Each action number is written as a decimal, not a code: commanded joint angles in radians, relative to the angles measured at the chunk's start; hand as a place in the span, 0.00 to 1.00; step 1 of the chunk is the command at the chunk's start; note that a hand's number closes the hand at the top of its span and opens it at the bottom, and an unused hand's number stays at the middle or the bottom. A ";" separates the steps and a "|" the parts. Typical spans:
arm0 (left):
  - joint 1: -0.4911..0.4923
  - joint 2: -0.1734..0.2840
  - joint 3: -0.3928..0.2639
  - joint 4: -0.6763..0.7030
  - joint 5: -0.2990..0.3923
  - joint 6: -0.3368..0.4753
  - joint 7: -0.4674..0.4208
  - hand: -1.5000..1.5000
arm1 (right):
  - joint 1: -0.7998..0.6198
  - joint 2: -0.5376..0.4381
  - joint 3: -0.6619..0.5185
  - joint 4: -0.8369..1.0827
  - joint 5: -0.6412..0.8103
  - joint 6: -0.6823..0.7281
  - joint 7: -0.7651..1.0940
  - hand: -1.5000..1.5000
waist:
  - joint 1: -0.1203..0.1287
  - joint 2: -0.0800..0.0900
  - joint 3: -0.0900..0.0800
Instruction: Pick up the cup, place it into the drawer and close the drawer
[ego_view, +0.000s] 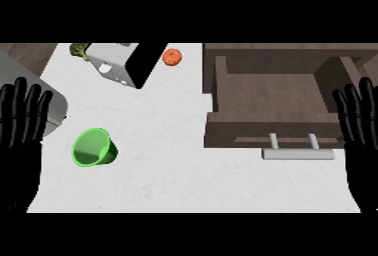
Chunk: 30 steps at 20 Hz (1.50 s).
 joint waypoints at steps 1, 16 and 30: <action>-0.016 0.018 0.024 0.032 0.042 -0.045 -0.005 0.00 | 0.015 0.013 0.018 -0.015 0.009 0.010 -0.017 0.00 | -0.007 -0.025 0.000; 0.041 0.072 0.224 0.305 0.393 -0.243 -0.024 0.00 | -0.148 -0.028 0.012 0.154 -0.015 0.070 0.140 0.00 | -0.004 -0.024 0.000; -0.094 0.135 0.312 0.882 0.241 -0.296 -0.323 0.00 | -0.188 -0.057 -0.046 0.194 -0.037 0.124 0.098 0.00 | -0.012 -0.023 -0.001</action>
